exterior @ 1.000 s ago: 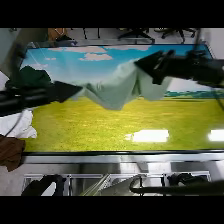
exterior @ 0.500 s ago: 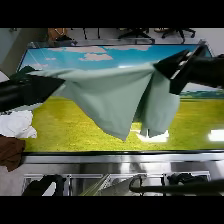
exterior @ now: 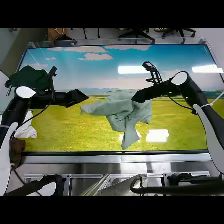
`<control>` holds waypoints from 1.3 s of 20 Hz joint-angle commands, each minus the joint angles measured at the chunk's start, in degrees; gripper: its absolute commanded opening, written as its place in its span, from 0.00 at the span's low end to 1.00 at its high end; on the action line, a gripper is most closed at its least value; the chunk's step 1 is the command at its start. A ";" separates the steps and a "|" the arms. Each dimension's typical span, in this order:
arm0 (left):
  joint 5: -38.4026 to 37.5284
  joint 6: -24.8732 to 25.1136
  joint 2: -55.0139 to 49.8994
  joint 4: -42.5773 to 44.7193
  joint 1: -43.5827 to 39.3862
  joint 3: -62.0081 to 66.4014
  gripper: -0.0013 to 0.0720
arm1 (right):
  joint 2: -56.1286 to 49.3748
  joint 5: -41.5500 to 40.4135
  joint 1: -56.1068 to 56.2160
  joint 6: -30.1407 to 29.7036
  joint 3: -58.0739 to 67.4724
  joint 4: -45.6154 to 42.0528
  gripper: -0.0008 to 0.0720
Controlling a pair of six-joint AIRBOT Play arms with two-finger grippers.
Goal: Fold the shirts.
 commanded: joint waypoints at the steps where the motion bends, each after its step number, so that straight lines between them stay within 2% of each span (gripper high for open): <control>1: -4.09 0.57 -8.44 0.17 1.44 7.96 0.98 | -1.66 -2.43 -2.25 0.74 0.22 1.11 0.37; 2: -7.67 -0.83 -9.49 0.15 2.25 10.51 0.98 | 0.07 -1.86 -3.93 2.45 0.24 0.17 0.40; 3: -11.26 -1.51 -9.97 0.20 2.93 12.26 0.98 | 1.73 -1.05 -5.92 4.66 0.22 -1.25 0.60; 4: -13.88 -1.62 -10.01 0.17 3.28 12.70 0.98 | 3.17 0.11 -8.35 7.74 0.22 -3.69 0.71; 6: -18.91 -2.49 -9.64 0.24 2.32 10.45 0.98 | 5.11 2.67 -13.42 12.98 -0.59 -9.55 0.71; 7: -18.60 -2.75 -8.66 0.17 1.07 6.97 0.98 | 5.81 3.78 -16.15 15.58 -1.77 -11.47 0.71; 9: -11.82 -2.80 -5.77 0.07 -3.56 -2.93 0.98 | 6.56 6.29 -21.27 17.75 -4.83 -11.72 0.71; 12: 2.58 -2.86 -3.37 -0.74 -13.77 -15.93 0.98 | 6.60 8.20 -25.86 18.71 -10.71 -10.75 0.71; 14: 11.02 -2.84 -3.34 -6.34 -20.83 -21.42 0.98 | 6.51 6.40 -25.49 18.64 -15.47 -9.18 0.71; 18: 29.27 -2.82 -3.34 -15.13 -31.52 -25.59 0.98 | 5.38 1.25 -22.32 16.15 -22.29 -4.46 0.71; 21: 41.86 -2.82 -3.43 -19.37 -36.24 -25.57 0.98 | 2.49 -0.85 -18.34 14.29 -22.88 -4.13 0.71; 23: 45.72 -2.86 -4.55 -19.63 -37.90 -24.26 0.98 | 0.48 -3.93 -15.19 14.10 -22.88 -4.07 0.71; 26: 44.68 -3.02 -10.05 -19.50 -39.43 -19.02 0.98 | -1.33 -7.72 -11.56 13.42 -22.84 -3.21 0.71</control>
